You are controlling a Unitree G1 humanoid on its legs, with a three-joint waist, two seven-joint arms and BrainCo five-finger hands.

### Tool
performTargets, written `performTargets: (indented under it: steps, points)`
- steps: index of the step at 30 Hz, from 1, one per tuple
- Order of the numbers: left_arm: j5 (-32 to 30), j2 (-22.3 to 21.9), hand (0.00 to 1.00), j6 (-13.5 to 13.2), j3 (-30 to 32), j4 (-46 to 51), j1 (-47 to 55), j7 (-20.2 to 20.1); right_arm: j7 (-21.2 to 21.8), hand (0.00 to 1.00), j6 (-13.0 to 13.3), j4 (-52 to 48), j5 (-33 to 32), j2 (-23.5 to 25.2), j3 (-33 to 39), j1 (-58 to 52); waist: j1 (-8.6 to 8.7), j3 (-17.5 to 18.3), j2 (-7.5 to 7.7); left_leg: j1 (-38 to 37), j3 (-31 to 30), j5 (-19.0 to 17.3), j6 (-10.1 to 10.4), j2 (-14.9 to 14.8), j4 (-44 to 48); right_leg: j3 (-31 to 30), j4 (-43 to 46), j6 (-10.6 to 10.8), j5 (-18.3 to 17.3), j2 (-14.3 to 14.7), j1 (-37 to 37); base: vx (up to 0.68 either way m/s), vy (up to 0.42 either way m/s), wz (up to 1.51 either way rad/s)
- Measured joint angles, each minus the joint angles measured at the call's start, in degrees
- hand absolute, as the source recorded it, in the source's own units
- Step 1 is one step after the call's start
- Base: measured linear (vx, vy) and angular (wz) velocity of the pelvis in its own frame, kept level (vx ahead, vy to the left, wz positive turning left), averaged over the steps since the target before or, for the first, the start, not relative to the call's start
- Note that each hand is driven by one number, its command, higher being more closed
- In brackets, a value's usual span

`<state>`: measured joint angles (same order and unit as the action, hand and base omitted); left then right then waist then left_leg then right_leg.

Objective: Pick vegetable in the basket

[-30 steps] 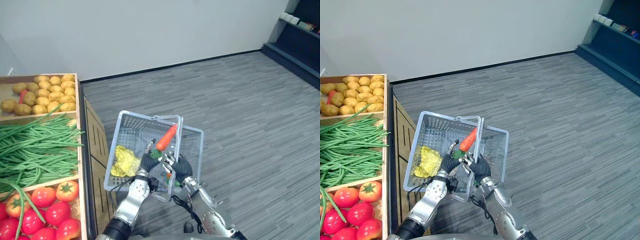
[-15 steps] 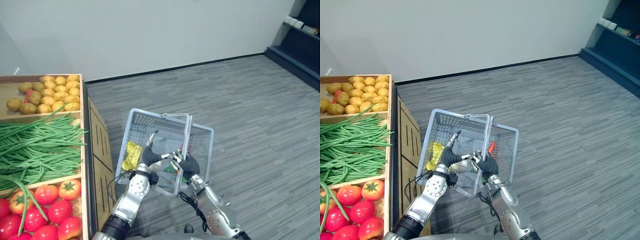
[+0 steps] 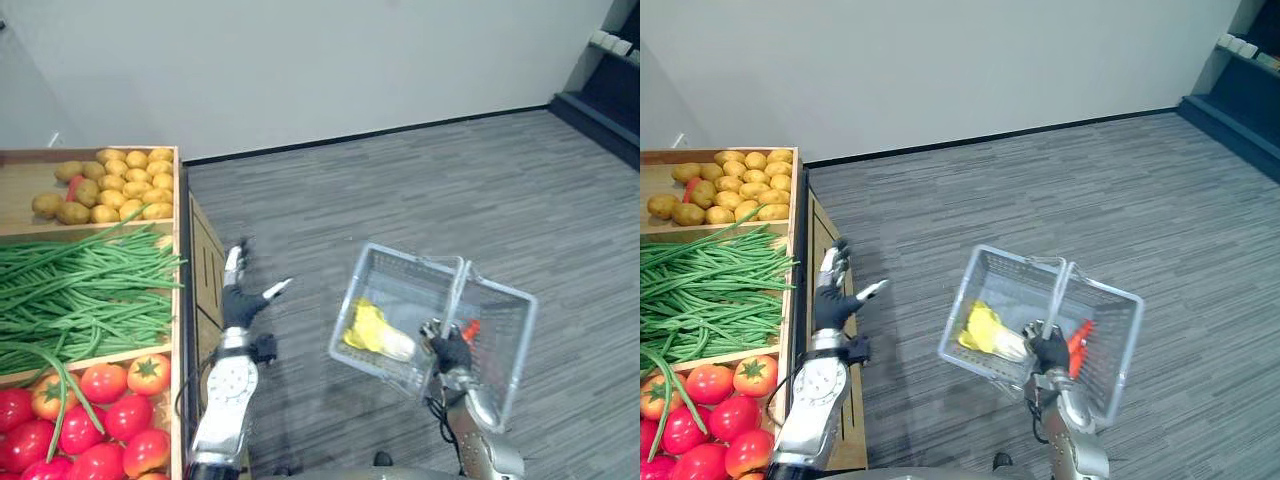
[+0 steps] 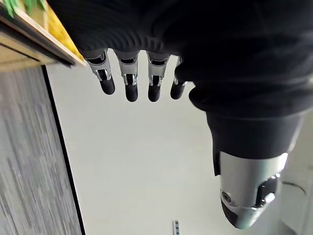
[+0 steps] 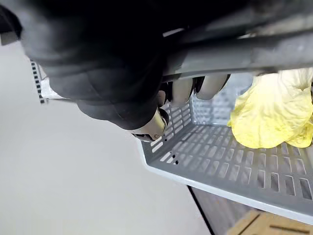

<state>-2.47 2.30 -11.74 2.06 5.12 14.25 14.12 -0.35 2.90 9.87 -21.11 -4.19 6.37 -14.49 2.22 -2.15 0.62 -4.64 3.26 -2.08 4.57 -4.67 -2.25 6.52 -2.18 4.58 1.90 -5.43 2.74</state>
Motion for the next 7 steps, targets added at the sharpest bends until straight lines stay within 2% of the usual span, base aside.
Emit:
performTargets:
  steps: [7]
  points:
    - [5.4,-0.07,0.0,0.14,5.01,-6.36,5.09,-4.38,-0.01,1.0,-0.01,0.5,3.99,-0.09,3.25,-3.84,0.02,0.01,-0.04,-1.1,-0.2,0.37,-0.13,0.22,-1.75,1.2,0.0,0.29,-0.73,-0.52,1.36,-0.03,0.005,0.07]
